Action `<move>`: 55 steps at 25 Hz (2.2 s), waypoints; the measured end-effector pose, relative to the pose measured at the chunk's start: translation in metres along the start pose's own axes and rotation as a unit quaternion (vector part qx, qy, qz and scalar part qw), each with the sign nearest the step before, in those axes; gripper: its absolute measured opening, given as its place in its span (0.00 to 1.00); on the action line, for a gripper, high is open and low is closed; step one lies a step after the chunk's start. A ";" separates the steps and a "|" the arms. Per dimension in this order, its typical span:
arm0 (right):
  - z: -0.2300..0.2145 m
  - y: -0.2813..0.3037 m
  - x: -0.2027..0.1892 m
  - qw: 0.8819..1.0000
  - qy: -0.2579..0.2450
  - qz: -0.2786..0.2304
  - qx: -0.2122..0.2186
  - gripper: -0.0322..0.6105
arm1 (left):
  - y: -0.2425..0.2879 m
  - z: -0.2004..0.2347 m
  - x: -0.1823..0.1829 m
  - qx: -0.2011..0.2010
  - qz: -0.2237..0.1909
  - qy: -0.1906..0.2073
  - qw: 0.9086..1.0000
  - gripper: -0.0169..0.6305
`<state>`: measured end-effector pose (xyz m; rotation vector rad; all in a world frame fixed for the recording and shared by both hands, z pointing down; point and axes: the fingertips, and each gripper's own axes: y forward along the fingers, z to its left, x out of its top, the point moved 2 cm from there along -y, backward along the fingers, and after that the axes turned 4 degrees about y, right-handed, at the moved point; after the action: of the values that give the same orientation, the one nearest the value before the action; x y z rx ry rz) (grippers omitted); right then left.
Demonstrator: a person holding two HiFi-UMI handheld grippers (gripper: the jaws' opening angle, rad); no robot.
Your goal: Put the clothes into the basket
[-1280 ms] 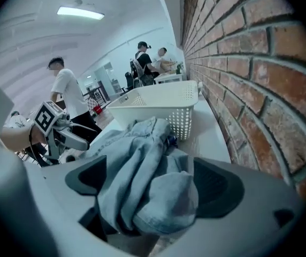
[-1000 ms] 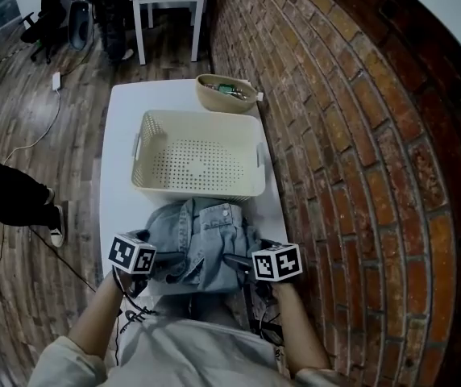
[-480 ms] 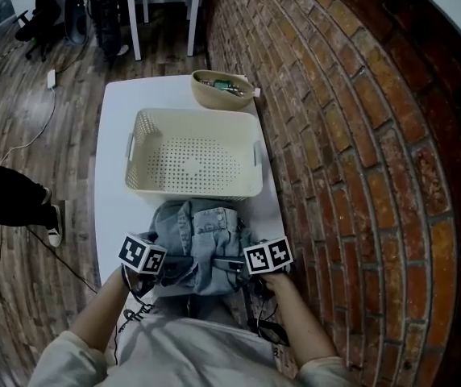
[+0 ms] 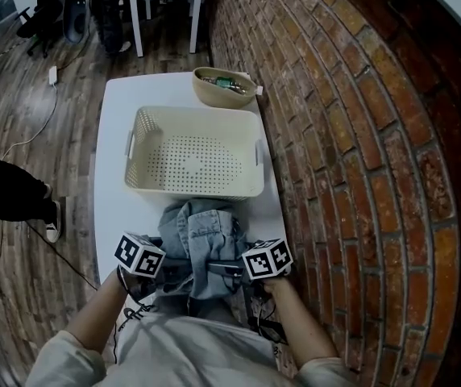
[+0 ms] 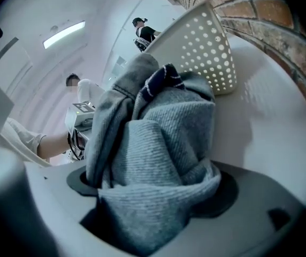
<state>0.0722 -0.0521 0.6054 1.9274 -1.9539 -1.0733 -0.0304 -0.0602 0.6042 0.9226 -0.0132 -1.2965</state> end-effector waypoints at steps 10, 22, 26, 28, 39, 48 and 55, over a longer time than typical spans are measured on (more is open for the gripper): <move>0.060 -0.046 0.022 0.998 -0.050 -0.042 0.018 0.77 | -0.051 -0.057 0.034 0.030 -0.049 0.052 0.997 0.71; 0.130 -0.091 0.061 0.986 -0.142 -0.082 0.014 0.77 | -0.117 -0.111 0.074 0.072 -0.121 0.115 0.983 0.71; 0.139 -0.099 0.083 0.981 -0.163 -0.100 0.014 0.77 | -0.130 -0.115 0.096 0.086 -0.133 0.141 0.977 0.71; 0.140 -0.101 0.097 0.979 -0.173 -0.110 0.012 0.77 | -0.135 -0.112 0.110 0.096 -0.139 0.156 0.973 0.71; 0.126 -0.107 0.186 0.969 -0.206 -0.137 -0.009 0.77 | -0.147 -0.078 0.193 0.115 -0.160 0.196 0.961 0.71; 0.096 -0.098 0.251 0.968 -0.211 -0.135 -0.022 0.77 | -0.139 -0.033 0.247 0.108 -0.174 0.188 0.961 0.71; 0.063 -0.083 0.290 0.969 -0.206 -0.136 -0.022 0.77 | -0.125 0.006 0.278 0.117 -0.173 0.182 0.961 0.71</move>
<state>0.0616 -0.2902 0.4105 2.1282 -1.8586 -1.6949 -0.0447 -0.2890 0.4035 1.4037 0.2995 -1.4461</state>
